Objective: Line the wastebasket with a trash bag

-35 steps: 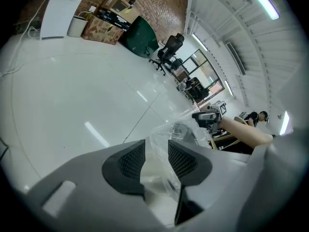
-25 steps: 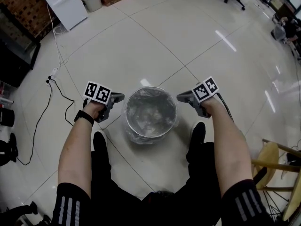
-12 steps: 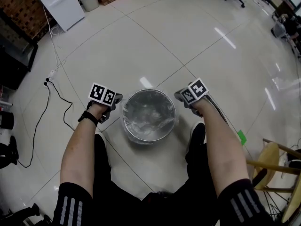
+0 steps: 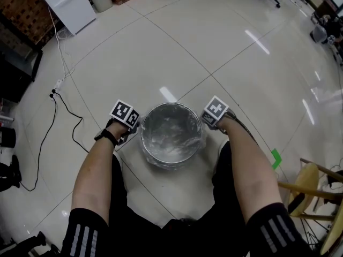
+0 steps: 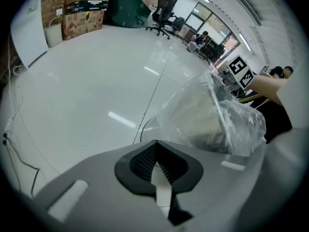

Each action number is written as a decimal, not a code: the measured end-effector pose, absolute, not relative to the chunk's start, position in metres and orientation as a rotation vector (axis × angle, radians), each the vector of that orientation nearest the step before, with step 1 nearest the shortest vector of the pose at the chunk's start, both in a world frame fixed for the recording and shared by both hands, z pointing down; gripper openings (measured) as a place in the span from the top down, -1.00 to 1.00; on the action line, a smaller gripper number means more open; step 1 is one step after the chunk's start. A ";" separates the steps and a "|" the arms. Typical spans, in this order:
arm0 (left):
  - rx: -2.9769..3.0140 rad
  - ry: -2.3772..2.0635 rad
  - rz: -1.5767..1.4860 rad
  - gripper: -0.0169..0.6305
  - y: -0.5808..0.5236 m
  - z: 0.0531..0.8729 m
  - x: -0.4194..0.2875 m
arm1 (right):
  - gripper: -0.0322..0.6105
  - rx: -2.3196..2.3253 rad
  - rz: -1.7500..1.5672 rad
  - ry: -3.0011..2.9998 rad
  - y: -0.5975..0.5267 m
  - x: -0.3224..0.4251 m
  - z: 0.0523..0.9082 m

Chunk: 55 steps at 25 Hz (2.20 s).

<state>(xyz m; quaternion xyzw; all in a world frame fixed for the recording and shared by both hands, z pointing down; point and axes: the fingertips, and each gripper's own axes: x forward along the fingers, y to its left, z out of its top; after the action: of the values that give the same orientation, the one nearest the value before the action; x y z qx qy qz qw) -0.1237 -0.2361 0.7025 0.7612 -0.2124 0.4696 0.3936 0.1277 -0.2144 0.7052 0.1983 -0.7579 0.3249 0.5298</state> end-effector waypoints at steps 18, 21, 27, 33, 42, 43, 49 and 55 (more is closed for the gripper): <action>2.099 -0.616 1.200 0.75 -0.218 0.640 -0.155 | 0.38 0.647 0.741 -1.871 -0.211 0.170 0.661; 2.156 -0.579 1.229 0.69 -0.199 0.625 -0.147 | 0.35 0.654 0.645 -1.860 -0.205 0.179 0.655; 2.246 -0.483 1.341 0.46 -0.153 0.598 -0.142 | 0.31 0.637 0.440 -1.858 -0.193 0.183 0.617; 2.347 -0.378 1.426 0.27 -0.105 0.581 -0.107 | 0.17 0.443 0.398 -2.072 -0.163 0.160 0.561; 2.335 -0.353 1.489 0.11 -0.078 0.612 -0.098 | -0.04 0.142 0.319 -2.033 -0.102 0.120 0.588; 2.336 -0.354 1.473 0.09 -0.078 0.616 -0.095 | -0.05 0.161 0.334 -2.034 -0.103 0.118 0.595; 2.298 -0.448 1.454 0.06 -0.089 0.636 -0.100 | -0.06 0.247 0.471 -2.070 -0.111 0.102 0.616; 2.269 -0.473 1.506 0.02 -0.091 0.663 -0.104 | -0.19 0.172 0.506 -2.061 -0.100 0.100 0.631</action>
<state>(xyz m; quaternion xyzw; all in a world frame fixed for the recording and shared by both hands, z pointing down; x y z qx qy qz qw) -0.1041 -0.0909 0.6627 0.8063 -0.1683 0.5351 0.1879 0.1003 -0.0998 0.6310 0.0707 -0.8465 0.2080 0.4849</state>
